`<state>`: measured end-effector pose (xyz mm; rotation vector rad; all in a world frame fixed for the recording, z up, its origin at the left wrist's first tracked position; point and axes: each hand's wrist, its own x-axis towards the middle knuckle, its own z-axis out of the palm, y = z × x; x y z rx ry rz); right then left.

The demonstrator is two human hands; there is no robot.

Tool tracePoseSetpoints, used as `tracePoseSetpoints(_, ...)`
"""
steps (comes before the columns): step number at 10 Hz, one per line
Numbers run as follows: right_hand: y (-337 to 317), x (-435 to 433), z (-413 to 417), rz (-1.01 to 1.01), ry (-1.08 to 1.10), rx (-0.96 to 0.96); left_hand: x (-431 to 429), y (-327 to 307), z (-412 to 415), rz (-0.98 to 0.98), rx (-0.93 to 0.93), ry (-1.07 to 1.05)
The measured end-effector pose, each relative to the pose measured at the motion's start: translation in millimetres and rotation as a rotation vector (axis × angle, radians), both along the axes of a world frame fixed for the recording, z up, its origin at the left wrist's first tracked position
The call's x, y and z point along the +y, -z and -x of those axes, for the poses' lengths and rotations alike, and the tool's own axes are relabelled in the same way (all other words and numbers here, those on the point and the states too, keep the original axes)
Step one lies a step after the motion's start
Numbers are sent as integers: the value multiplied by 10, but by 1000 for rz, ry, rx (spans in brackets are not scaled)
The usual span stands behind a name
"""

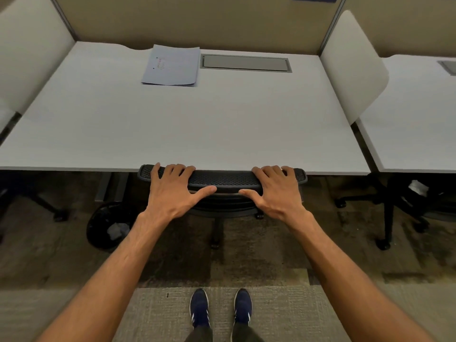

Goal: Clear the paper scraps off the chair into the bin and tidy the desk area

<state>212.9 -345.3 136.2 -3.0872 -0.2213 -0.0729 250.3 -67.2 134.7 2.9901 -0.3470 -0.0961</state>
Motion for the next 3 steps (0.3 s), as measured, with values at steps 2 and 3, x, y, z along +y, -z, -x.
tracePoseSetpoints(2, -54, 36, 38, -32, 54, 31, -47, -88, 63, 13, 16, -7)
tracePoseSetpoints(3, -87, 86, 34, -98, 120, 19, -93, -151, 68, 47, -4, -34)
